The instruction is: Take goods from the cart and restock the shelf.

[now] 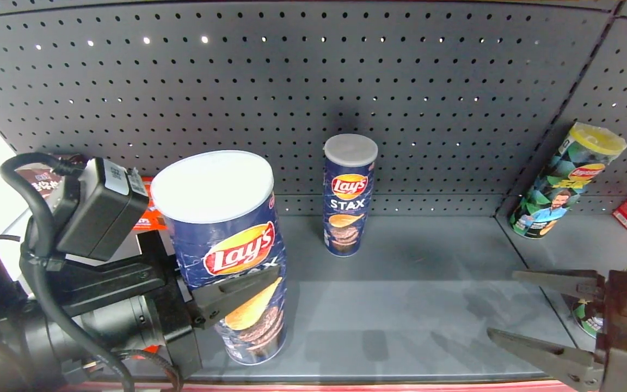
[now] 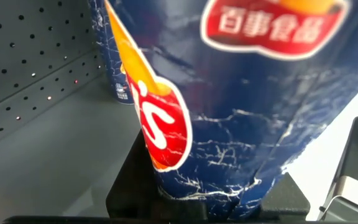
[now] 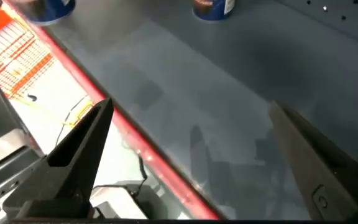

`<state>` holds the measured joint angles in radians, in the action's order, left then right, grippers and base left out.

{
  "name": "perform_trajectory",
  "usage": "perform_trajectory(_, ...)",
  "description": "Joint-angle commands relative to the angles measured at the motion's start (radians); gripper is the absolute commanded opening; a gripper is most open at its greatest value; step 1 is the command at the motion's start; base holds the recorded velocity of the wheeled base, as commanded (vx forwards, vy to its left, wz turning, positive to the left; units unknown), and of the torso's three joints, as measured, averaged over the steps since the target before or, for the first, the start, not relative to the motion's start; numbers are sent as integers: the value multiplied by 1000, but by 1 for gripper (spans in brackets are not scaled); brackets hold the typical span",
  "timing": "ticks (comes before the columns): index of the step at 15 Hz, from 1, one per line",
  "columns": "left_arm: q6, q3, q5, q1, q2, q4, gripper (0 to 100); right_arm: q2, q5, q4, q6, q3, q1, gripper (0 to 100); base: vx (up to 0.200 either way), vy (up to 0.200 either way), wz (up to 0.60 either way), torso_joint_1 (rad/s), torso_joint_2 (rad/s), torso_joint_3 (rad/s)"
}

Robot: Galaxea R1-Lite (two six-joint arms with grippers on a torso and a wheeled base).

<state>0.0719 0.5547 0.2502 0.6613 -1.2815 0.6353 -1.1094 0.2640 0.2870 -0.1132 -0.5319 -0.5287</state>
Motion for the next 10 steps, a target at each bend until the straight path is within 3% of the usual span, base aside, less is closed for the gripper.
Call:
perform_trajectory(1, -1, -1, 0, 0, -1, 0, 0, -145, -5, 24, 1, -76, -13, 100, 0, 0, 0, 0, 0, 0)
perform_trajectory(5, -1, -1, 1, -6, -4, -2, 0, -365, 6, 256, 3, -154, 1, 100, 0, 0, 0, 0, 0, 0)
perform_trajectory(10, -1, -29, 1, -6, 1, 1, 0, -537, 26, 302, 0, -301, 3, 100, 0, 0, 0, 0, 0, 0)
